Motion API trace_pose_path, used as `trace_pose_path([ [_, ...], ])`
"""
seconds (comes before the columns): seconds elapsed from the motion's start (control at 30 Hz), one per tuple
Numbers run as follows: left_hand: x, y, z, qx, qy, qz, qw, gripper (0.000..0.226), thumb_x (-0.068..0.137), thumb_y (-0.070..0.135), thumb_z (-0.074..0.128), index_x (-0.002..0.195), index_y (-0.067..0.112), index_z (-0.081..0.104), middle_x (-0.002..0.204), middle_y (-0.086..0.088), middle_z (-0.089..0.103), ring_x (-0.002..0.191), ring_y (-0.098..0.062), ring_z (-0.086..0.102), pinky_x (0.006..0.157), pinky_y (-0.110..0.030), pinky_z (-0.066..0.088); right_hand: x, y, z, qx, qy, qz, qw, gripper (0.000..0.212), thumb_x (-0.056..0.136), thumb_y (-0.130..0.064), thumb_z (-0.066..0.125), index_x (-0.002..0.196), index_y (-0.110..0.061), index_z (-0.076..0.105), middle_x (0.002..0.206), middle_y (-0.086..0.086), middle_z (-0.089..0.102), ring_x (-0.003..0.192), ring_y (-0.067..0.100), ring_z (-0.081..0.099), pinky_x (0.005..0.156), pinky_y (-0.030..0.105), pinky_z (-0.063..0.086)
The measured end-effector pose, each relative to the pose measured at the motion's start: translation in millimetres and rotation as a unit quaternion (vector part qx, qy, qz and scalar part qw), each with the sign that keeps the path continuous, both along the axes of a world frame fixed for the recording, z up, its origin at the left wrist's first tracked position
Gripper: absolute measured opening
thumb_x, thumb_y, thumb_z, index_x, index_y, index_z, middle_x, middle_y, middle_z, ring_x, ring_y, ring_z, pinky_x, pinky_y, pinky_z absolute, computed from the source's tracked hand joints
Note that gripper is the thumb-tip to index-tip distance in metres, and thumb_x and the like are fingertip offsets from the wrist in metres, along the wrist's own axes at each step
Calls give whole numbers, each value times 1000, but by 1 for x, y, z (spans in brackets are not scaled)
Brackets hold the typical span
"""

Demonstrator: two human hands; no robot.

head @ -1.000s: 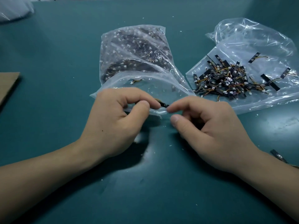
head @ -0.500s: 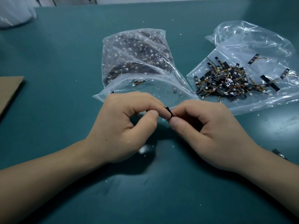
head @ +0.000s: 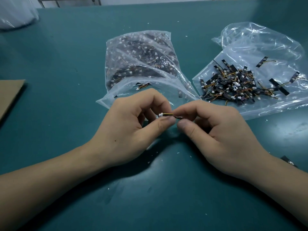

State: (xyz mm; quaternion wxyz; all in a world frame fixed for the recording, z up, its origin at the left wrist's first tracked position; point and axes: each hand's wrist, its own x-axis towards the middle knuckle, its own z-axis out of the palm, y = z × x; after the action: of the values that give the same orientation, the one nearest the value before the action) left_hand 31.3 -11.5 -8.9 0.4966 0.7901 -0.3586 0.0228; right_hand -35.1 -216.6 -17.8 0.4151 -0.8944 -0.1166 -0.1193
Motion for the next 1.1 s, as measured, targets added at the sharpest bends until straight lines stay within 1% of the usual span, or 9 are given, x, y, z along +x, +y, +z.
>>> trace_pose_path([
  [0.07,0,0,1,-4,13,-3,1000,12,89,22,73,87,23,62,75,6,63,61,-18,57,57,-41,46,0,0,1,33,-2,-15,999,8,95,-29,67,97,-26,74,75,-19,67,57,12,58,58,16,43],
  [0.2,0,1,2,46,1,-22,999,10,92,24,69,85,21,63,69,7,60,60,-15,55,56,-20,43,-2,1,3,18,-7,-12,1000,9,94,-27,69,85,-25,69,66,-16,61,52,10,51,54,14,37],
  [0.37,-2,1,2,39,4,-18,999,11,91,26,72,85,19,65,69,12,61,59,-11,56,57,-12,40,-4,1,3,48,6,-1,999,13,92,-24,68,80,-25,67,58,-5,54,47,14,46,47,28,38],
  [0.53,0,1,1,27,30,-9,999,14,89,28,73,81,21,64,64,13,59,55,-5,51,56,-11,37,-4,3,3,57,5,-13,998,12,93,-24,66,81,-25,65,63,-3,59,49,18,51,47,35,42],
  [0.7,0,2,3,44,28,-34,998,15,90,25,72,80,21,62,62,16,53,53,-4,47,55,-9,34,-4,2,5,51,16,-2,999,13,93,-24,65,80,-26,63,59,-7,56,47,16,50,47,26,39],
  [0.83,1,2,2,42,39,-46,997,14,91,25,72,81,21,62,61,13,54,52,-4,46,54,-11,36,-4,1,4,43,20,4,999,12,94,-26,64,82,-26,62,59,-2,57,48,20,52,48,32,41],
  [0.93,0,3,2,44,46,-55,996,13,91,25,72,82,19,64,61,9,56,51,-5,46,53,-12,36,-4,1,5,43,23,9,999,14,93,-33,60,81,-26,60,57,1,55,48,20,51,48,31,41],
  [1.0,1,3,2,43,48,-53,997,13,91,26,71,82,21,63,62,5,57,52,-5,45,53,-14,37,-4,1,5,45,22,8,999,12,94,-30,62,83,-26,61,59,0,56,49,20,52,48,30,41],
  [1.1,2,3,1,40,61,-54,996,13,91,26,70,82,23,60,63,5,57,53,-5,45,54,-14,37,-4,1,4,48,22,4,999,11,95,-27,63,84,-26,62,60,4,57,49,23,53,49,37,42],
])
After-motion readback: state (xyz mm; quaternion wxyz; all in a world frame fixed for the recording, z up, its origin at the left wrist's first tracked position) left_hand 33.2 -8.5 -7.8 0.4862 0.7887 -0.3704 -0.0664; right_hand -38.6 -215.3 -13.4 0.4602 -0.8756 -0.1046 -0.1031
